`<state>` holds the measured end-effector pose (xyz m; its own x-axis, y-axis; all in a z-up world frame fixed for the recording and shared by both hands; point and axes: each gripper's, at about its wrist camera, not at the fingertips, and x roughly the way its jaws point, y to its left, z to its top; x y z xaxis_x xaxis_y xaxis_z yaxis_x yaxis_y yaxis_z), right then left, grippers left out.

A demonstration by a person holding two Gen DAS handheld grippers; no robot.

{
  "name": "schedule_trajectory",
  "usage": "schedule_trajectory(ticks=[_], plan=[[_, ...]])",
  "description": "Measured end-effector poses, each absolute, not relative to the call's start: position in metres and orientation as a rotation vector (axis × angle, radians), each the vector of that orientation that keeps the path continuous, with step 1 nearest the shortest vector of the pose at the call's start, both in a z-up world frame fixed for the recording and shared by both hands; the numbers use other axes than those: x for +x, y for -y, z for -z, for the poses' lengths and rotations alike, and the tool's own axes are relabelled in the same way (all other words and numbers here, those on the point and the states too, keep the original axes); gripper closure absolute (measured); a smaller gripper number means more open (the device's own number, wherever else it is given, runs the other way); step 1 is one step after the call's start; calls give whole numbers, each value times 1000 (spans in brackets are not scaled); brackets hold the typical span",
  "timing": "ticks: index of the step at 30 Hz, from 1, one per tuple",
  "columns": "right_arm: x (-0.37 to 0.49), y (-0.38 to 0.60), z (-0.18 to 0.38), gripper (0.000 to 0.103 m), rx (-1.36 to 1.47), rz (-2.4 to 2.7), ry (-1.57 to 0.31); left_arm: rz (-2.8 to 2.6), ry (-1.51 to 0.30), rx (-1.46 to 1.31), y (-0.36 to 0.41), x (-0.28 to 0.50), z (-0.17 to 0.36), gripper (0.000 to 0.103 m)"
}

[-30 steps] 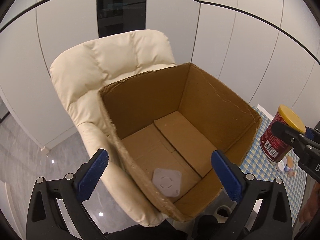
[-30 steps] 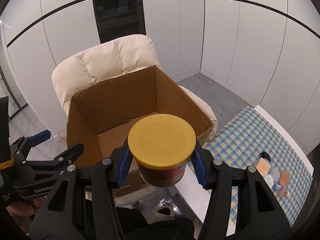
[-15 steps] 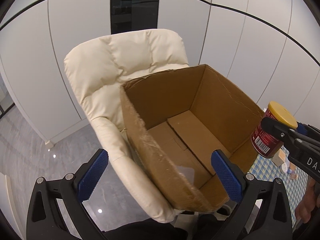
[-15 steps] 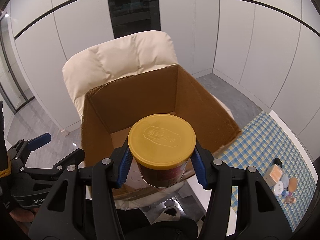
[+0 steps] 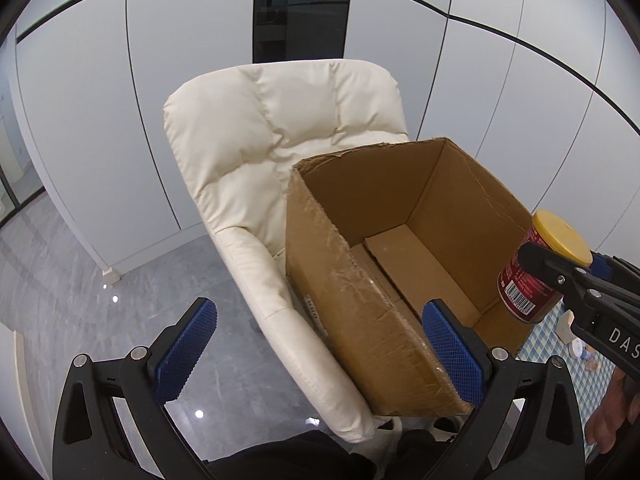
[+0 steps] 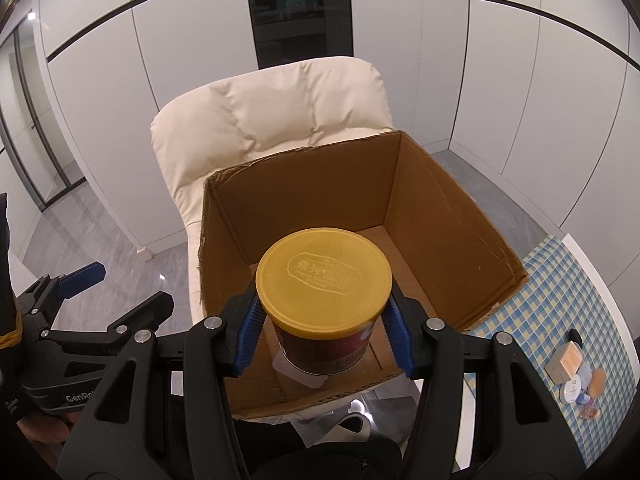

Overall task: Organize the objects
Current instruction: 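Lower the red can into the box and open the right tool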

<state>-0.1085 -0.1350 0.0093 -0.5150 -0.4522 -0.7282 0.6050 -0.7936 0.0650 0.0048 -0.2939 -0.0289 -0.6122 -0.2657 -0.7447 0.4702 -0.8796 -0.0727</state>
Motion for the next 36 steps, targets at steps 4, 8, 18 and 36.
schedule_trajectory(ticks=[4, 8, 18, 36], plan=[[-108, 140, -7, 46, 1035, 2274, -254, 2464, -375, 1079, 298, 8, 29, 0], [-108, 141, -6, 31, 1039, 2268, -259, 2460, -379, 1078, 300, 8, 29, 0], [-108, 133, -12, 9, 1013, 2312, -221, 2464, -375, 1087, 296, 4, 29, 0], [-116, 94, -11, 8, 1037, 2373, -226, 2499, -355, 1111, 270, -21, 29, 0]])
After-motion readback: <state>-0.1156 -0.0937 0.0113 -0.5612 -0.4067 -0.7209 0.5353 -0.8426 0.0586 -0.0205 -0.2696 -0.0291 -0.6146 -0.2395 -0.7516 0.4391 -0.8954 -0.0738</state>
